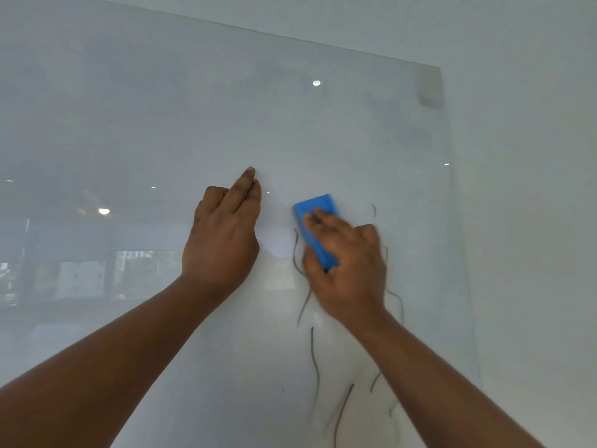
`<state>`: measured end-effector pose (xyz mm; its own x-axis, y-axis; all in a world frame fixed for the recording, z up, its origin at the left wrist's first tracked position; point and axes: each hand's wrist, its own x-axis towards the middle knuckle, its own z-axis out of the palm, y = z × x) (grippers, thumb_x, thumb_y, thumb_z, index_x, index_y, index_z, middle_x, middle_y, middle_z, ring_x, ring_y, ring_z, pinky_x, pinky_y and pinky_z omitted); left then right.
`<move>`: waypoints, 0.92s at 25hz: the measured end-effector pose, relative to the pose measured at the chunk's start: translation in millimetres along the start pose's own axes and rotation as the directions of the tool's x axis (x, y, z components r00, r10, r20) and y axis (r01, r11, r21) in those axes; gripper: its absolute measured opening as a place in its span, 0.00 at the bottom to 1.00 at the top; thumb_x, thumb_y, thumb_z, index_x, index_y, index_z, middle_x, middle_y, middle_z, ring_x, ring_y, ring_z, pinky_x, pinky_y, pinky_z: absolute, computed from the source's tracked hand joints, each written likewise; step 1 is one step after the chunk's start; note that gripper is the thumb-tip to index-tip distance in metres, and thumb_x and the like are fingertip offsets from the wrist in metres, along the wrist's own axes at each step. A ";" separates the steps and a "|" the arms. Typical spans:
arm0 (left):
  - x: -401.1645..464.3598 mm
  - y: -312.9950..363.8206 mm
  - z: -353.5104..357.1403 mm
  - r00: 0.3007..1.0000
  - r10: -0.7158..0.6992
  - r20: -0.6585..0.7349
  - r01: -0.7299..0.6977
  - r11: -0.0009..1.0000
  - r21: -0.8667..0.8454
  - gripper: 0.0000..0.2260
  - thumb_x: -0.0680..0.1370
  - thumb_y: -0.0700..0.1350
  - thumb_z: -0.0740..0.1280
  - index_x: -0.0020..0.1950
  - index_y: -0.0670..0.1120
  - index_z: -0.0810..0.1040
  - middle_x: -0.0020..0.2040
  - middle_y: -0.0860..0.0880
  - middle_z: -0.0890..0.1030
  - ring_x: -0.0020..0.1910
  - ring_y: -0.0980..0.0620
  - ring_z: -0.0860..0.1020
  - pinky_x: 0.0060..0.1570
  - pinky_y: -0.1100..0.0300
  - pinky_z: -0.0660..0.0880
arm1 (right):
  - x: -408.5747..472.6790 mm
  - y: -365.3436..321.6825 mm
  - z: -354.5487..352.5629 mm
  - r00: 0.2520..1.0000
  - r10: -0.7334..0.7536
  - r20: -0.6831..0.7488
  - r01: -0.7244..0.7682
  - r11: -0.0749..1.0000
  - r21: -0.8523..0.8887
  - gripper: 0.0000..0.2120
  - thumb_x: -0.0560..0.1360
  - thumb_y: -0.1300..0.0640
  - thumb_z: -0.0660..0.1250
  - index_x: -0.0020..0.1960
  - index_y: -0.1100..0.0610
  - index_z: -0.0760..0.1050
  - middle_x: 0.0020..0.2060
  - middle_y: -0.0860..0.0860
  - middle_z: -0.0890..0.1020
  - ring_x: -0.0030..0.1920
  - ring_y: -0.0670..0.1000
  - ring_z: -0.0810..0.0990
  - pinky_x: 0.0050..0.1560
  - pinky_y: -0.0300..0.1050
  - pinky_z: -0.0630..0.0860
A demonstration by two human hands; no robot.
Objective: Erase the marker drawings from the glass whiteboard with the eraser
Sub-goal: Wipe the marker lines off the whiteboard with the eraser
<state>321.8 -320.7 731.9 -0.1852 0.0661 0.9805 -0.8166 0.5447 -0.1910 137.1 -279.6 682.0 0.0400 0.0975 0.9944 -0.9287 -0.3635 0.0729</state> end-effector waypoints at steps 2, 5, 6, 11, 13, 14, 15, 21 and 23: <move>-6.8 3.4 0.9 1.000 -0.005 -0.007 0.005 1.000 -0.011 0.28 0.71 0.25 0.64 0.71 0.35 0.72 0.75 0.42 0.70 0.55 0.38 0.73 0.58 0.44 0.75 | 13.1 15.5 -8.7 0.962 0.230 -0.145 -0.226 0.973 0.041 0.20 0.75 0.52 0.69 0.67 0.48 0.79 0.67 0.44 0.80 0.52 0.57 0.76 0.49 0.45 0.74; -15.4 11.0 4.5 1.000 -0.008 -0.009 0.007 0.999 -0.033 0.27 0.72 0.25 0.64 0.71 0.35 0.73 0.74 0.41 0.71 0.56 0.38 0.73 0.59 0.45 0.75 | -2.2 -14.0 8.0 0.981 0.169 -0.100 -0.170 0.986 0.000 0.20 0.76 0.49 0.67 0.68 0.47 0.78 0.67 0.44 0.80 0.51 0.52 0.72 0.45 0.41 0.73; -18.8 11.7 4.8 1.000 0.004 -0.010 -0.004 0.999 -0.033 0.26 0.72 0.25 0.65 0.71 0.35 0.73 0.74 0.41 0.71 0.56 0.38 0.74 0.58 0.45 0.75 | -14.8 -23.0 13.6 0.998 0.052 -0.042 -0.053 0.999 -0.007 0.20 0.77 0.48 0.66 0.68 0.46 0.78 0.67 0.44 0.80 0.51 0.50 0.71 0.45 0.38 0.71; -42.2 17.7 5.1 0.998 0.058 0.007 -0.058 0.998 -0.025 0.25 0.72 0.26 0.66 0.70 0.34 0.74 0.73 0.40 0.73 0.54 0.37 0.76 0.55 0.45 0.78 | -9.3 2.3 -0.1 0.973 0.198 -0.123 -0.200 0.980 -0.007 0.20 0.78 0.50 0.66 0.69 0.50 0.77 0.68 0.46 0.79 0.51 0.51 0.70 0.49 0.42 0.71; -47.6 19.5 5.0 0.999 0.037 0.009 -0.036 0.999 -0.032 0.27 0.72 0.26 0.66 0.71 0.34 0.72 0.73 0.40 0.72 0.56 0.38 0.75 0.57 0.45 0.77 | -13.4 -14.2 9.1 0.956 0.253 -0.147 -0.258 0.966 -0.019 0.21 0.78 0.49 0.65 0.70 0.48 0.76 0.69 0.45 0.78 0.50 0.50 0.67 0.47 0.42 0.70; -48.5 19.9 4.8 1.000 0.030 0.007 -0.030 0.999 -0.046 0.27 0.72 0.25 0.65 0.71 0.34 0.72 0.73 0.39 0.72 0.57 0.37 0.74 0.58 0.45 0.76 | -26.2 -26.7 14.7 0.981 0.168 -0.102 -0.171 0.985 -0.027 0.20 0.78 0.49 0.65 0.70 0.47 0.75 0.69 0.44 0.78 0.50 0.49 0.68 0.46 0.41 0.69; -49.6 20.3 4.3 1.000 0.023 0.004 -0.023 0.998 -0.055 0.27 0.72 0.25 0.65 0.72 0.34 0.72 0.73 0.39 0.72 0.57 0.37 0.74 0.59 0.44 0.76 | -44.2 -33.1 17.3 0.998 0.026 -0.054 -0.027 0.999 -0.026 0.20 0.78 0.50 0.66 0.70 0.47 0.75 0.68 0.44 0.78 0.50 0.48 0.68 0.46 0.40 0.69; -52.4 27.3 2.2 0.999 -0.027 0.029 0.029 0.997 -0.067 0.29 0.71 0.24 0.61 0.73 0.35 0.70 0.75 0.42 0.69 0.57 0.40 0.71 0.58 0.43 0.76 | -9.6 24.9 -18.4 0.939 0.295 -0.175 -0.299 0.954 0.001 0.21 0.74 0.55 0.69 0.67 0.50 0.78 0.66 0.47 0.81 0.51 0.60 0.76 0.50 0.47 0.74; -51.1 28.0 2.6 0.999 -0.024 0.035 0.027 0.997 -0.077 0.30 0.71 0.24 0.62 0.73 0.35 0.70 0.75 0.41 0.69 0.57 0.39 0.71 0.59 0.43 0.76 | -9.1 -3.5 -2.3 0.963 0.235 -0.134 -0.236 0.972 0.005 0.21 0.74 0.53 0.68 0.67 0.48 0.78 0.66 0.44 0.81 0.50 0.57 0.75 0.47 0.45 0.73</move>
<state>307.0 -311.0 676.4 -0.1847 0.0233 0.9825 -0.7768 0.6090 -0.1604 139.1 -277.1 672.5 -0.2291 0.1328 0.9643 -0.9101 -0.3806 -0.1638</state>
